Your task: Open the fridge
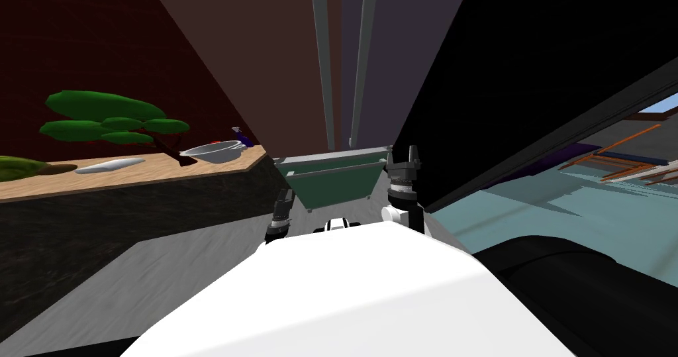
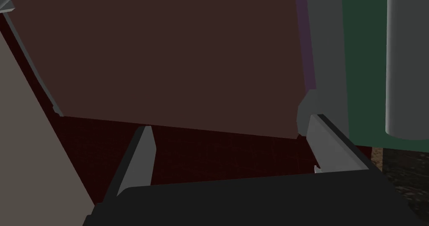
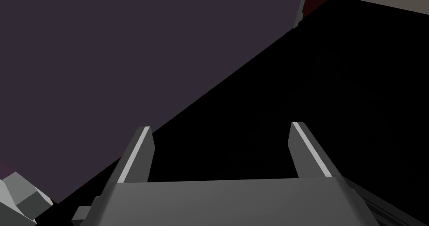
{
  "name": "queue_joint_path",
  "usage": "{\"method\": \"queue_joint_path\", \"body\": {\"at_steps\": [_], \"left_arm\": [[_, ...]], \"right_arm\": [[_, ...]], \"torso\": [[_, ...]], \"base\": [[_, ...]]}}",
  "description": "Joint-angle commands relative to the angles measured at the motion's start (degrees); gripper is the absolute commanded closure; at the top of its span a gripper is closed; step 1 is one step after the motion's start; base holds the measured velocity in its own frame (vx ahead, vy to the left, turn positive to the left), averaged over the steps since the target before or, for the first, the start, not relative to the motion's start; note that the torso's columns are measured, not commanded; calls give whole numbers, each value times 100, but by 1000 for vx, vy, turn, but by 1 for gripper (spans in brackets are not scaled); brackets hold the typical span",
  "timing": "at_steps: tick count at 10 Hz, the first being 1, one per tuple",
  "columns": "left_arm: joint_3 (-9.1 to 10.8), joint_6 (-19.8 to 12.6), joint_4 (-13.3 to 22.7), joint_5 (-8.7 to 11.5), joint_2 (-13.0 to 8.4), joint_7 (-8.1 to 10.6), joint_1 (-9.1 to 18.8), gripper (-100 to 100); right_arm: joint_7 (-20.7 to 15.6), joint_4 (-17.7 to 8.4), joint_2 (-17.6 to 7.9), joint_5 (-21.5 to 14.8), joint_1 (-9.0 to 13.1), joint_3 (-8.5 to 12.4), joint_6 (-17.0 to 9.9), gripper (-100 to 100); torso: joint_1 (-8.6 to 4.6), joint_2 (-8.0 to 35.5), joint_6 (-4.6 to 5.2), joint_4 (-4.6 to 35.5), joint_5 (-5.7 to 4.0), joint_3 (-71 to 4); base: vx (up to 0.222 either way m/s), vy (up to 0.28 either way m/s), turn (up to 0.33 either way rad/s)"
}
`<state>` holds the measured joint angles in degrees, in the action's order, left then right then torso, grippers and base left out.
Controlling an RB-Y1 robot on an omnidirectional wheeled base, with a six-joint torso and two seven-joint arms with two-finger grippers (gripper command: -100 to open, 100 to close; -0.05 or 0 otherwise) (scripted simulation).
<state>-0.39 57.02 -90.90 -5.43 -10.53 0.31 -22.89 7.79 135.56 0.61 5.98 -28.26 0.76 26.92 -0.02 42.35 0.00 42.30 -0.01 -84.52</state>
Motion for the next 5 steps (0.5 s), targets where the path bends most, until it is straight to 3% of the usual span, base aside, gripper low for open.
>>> {"method": "queue_joint_path", "body": {"at_steps": [1,5], "left_arm": [[33,215,385,14,6,-15,72,-100],[87,607,1023,36,55,-42,164,-100]], "right_arm": [[0,0,0,0,0,0,0,0],[0,0,0,0,0,0,0,0]], "torso": [[-1,5,0,1,0,2],[7,-6,-1,-3,2,-6]], "base": [[78,-4,-5],[133,10,-5]]}}
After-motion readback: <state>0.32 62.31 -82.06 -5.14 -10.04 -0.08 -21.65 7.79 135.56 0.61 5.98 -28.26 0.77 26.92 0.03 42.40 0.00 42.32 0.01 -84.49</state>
